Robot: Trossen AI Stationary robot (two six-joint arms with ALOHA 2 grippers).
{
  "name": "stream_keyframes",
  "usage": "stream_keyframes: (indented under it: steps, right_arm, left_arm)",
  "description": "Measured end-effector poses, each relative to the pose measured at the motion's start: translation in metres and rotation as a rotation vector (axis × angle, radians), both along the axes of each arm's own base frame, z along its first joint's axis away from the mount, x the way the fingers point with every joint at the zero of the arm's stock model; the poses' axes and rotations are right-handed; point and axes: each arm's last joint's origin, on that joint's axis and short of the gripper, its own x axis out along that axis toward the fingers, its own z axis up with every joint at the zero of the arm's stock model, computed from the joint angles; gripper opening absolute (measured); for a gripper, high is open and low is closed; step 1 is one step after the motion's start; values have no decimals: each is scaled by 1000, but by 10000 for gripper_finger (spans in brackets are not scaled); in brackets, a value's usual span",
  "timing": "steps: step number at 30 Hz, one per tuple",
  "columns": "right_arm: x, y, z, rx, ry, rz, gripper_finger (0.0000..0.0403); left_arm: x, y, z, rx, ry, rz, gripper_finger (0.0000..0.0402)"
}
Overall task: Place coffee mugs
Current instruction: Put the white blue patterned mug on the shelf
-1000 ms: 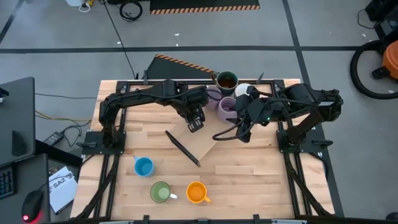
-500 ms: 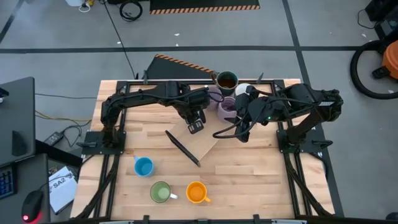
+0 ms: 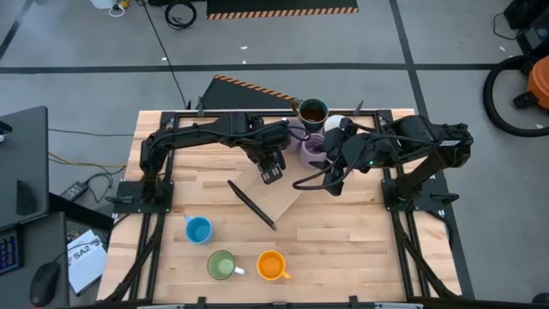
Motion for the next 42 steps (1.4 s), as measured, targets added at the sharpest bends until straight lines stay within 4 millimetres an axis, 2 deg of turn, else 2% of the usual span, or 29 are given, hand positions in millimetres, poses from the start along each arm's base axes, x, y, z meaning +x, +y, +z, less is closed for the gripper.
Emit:
stream_keyframes:
  steps: [5,26,42]
  right_arm:
    - [0,0,0,-5,-1,-5,189]
    - [0,0,0,2,-5,-15,189]
    - [0,-1,0,0,-6,-17,189]
  left_arm:
    - [1,0,0,6,-10,2,104]
    - [7,2,4,52,-79,-27,106]
    - [12,21,8,116,-161,22,105]
